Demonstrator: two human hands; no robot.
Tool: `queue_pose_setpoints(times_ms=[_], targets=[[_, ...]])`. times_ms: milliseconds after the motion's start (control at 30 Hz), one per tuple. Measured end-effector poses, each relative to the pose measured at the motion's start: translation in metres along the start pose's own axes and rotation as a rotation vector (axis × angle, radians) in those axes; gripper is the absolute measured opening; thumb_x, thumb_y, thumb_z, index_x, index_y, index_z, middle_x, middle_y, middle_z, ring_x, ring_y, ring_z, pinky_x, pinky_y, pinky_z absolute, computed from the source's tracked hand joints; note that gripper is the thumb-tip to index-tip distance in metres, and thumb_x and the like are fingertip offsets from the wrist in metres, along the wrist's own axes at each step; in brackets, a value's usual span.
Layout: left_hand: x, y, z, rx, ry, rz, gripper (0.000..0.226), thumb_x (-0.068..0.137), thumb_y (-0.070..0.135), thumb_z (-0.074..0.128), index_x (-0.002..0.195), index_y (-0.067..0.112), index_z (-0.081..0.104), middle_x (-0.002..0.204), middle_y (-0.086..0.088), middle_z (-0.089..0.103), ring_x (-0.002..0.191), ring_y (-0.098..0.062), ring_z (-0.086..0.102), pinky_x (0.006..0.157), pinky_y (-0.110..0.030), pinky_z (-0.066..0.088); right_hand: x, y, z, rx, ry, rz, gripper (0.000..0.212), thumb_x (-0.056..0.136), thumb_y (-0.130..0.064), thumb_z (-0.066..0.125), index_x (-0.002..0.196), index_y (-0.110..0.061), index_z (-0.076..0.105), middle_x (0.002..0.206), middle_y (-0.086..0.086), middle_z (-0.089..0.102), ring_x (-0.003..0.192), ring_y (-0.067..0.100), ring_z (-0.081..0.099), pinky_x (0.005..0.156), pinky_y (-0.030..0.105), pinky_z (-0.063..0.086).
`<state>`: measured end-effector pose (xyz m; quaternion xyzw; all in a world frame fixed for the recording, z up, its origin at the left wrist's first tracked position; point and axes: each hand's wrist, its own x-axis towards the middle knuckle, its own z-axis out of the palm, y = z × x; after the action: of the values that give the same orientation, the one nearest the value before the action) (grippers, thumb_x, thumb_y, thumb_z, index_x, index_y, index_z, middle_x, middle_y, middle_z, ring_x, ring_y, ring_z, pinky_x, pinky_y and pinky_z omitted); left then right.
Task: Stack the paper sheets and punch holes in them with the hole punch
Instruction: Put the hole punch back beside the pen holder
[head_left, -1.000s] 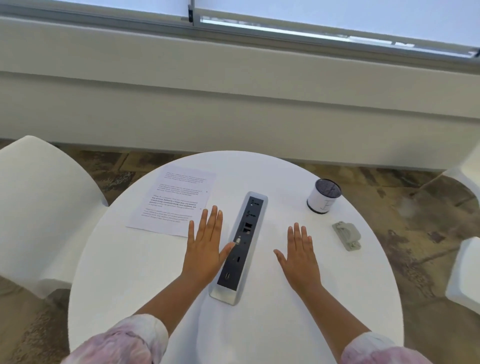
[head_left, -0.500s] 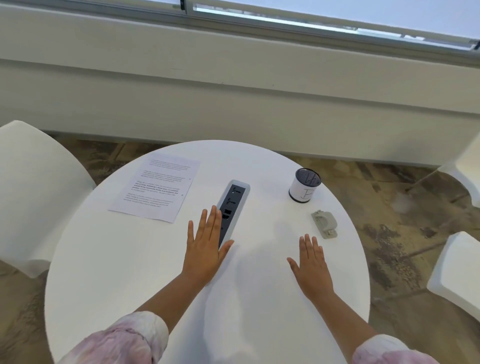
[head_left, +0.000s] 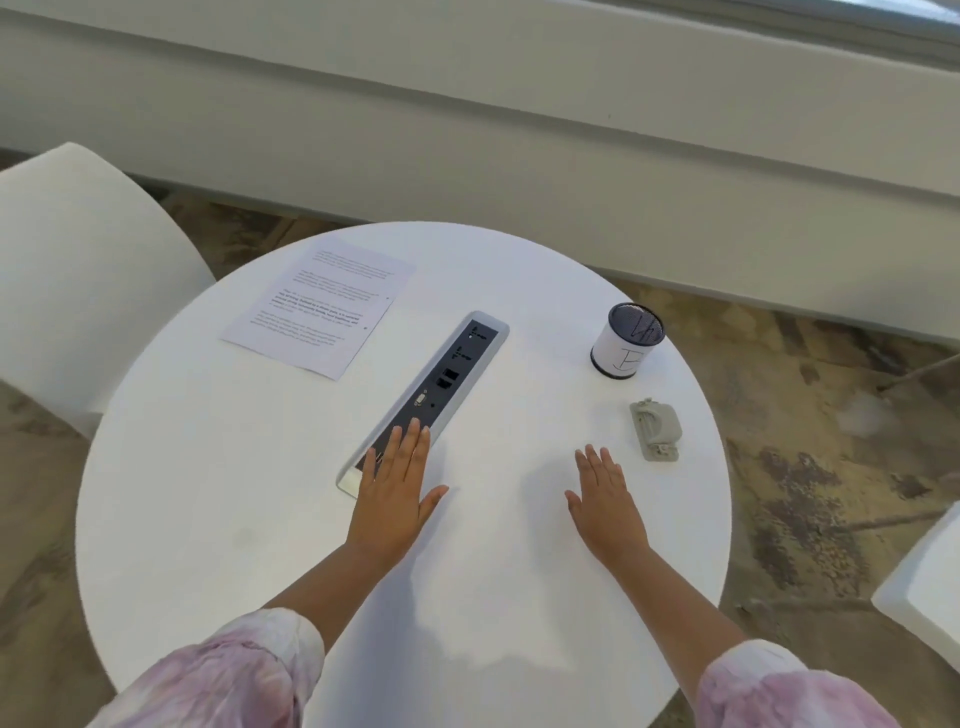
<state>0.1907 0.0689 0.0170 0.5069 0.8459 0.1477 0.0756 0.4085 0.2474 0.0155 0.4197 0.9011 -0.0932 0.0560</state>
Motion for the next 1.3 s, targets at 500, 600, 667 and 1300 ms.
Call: queue_pose_setpoints(times_ms=[500, 600, 667, 1300], targets=[[0.015, 0.019, 0.018, 0.277, -0.457, 0.026, 0.095, 0.082, 0.069, 0.032, 0.147, 0.014, -0.009, 0.157, -0.005, -0.012, 0.145, -0.027, -0.01, 0.118, -0.035, 0.0, 0.055, 0.018, -0.015, 0.096, -0.117, 0.032, 0.056, 0.093, -0.004, 0.032, 0.146, -0.015, 0.018, 0.147, 0.008, 0.029, 0.133, 0.026, 0.029, 0.101, 0.034, 0.038], [0.034, 0.027, 0.01, 0.333, -0.525, 0.026, 0.106, 0.077, 0.067, 0.05, 0.147, 0.017, -0.011, 0.157, -0.005, -0.015, 0.144, -0.026, -0.014, 0.117, -0.037, -0.002, 0.065, 0.019, -0.018, 0.102, -0.1, 0.039, 0.051, 0.094, -0.009, 0.035, 0.144, -0.016, 0.027, 0.137, 0.01, 0.036, 0.126, 0.028, 0.034, 0.095, 0.036, 0.041], [0.044, 0.028, 0.008, 0.365, -0.561, 0.016, 0.114, 0.07, 0.069, 0.056, 0.146, 0.021, -0.013, 0.156, -0.005, -0.017, 0.144, -0.027, -0.016, 0.117, -0.042, -0.002, 0.074, 0.021, -0.018, 0.204, -0.077, 0.078, 0.044, 0.095, -0.014, 0.039, 0.138, -0.015, 0.037, 0.131, 0.012, 0.042, 0.123, 0.03, 0.038, 0.096, 0.036, 0.037], [0.054, 0.019, 0.01, 0.271, -0.673, -0.068, 0.128, 0.056, 0.078, 0.06, 0.142, 0.032, -0.023, 0.151, 0.001, -0.032, 0.138, -0.031, -0.03, 0.108, -0.064, -0.004, 0.094, 0.014, -0.013, 0.545, 0.127, 0.236, 0.024, 0.084, -0.02, 0.064, 0.105, -0.01, 0.064, 0.107, 0.008, 0.055, 0.085, 0.009, 0.048, 0.076, 0.022, 0.035]])
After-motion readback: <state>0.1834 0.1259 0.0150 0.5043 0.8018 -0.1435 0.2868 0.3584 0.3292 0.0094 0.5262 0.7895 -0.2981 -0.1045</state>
